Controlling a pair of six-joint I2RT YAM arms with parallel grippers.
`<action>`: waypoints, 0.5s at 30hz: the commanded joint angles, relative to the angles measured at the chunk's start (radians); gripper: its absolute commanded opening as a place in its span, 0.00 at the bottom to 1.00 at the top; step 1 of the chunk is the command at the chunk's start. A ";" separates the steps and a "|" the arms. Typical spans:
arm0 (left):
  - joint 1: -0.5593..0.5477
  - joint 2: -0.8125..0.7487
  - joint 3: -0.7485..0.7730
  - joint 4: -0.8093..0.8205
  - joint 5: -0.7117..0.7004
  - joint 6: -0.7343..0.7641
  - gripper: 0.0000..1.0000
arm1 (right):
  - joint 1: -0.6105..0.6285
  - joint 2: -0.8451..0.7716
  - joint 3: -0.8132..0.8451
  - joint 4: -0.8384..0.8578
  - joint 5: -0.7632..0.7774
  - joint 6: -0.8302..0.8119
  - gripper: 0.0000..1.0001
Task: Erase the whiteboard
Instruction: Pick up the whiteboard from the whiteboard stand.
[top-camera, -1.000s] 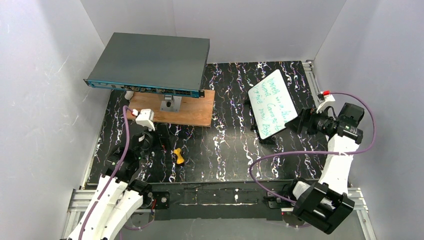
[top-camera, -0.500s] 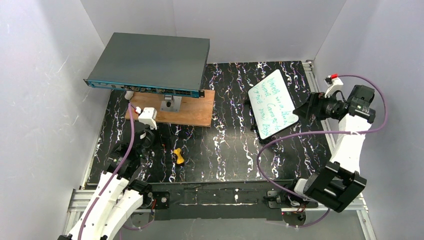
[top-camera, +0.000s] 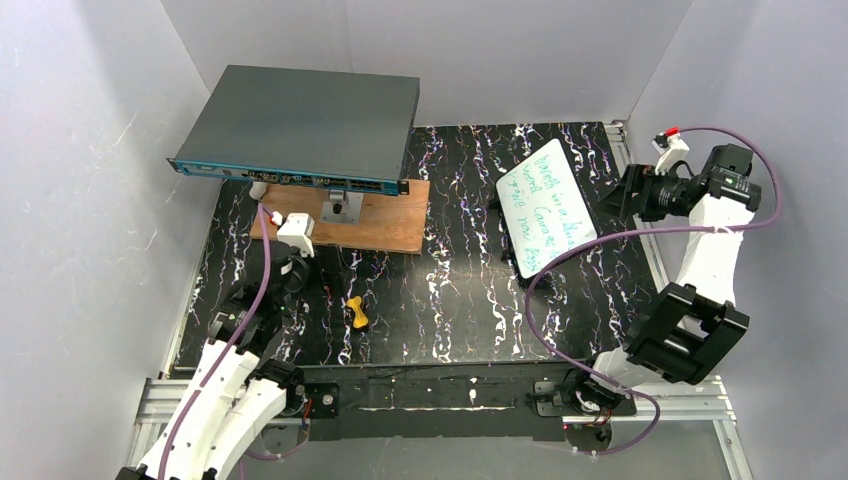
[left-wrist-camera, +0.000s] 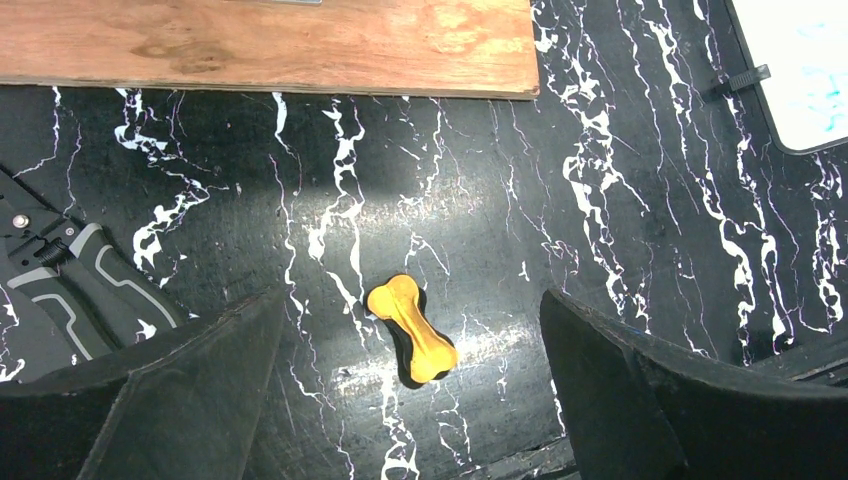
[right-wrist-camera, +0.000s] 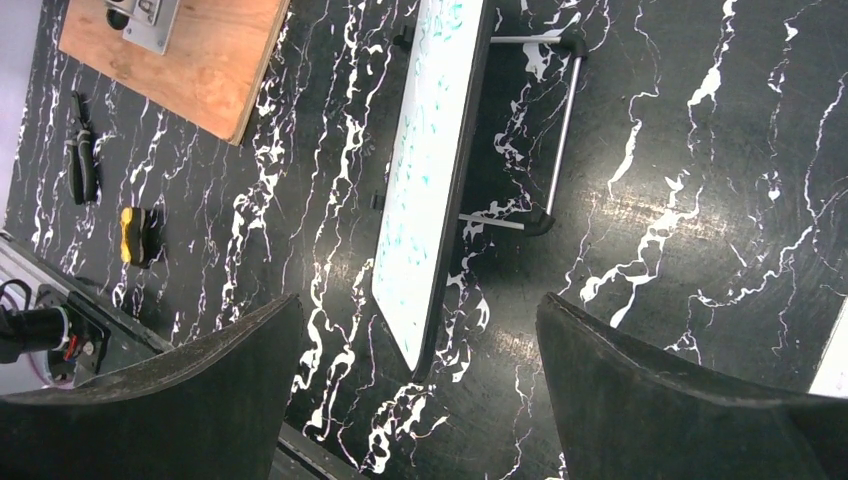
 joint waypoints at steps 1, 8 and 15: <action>0.012 0.005 0.027 0.018 0.018 0.005 1.00 | 0.022 0.026 0.067 -0.028 0.013 0.002 0.91; 0.023 0.012 0.027 0.019 0.029 0.004 0.99 | 0.067 0.081 0.110 -0.012 0.045 0.025 0.91; 0.029 0.012 0.027 0.023 0.040 0.002 1.00 | 0.132 0.151 0.096 0.051 0.072 0.090 0.87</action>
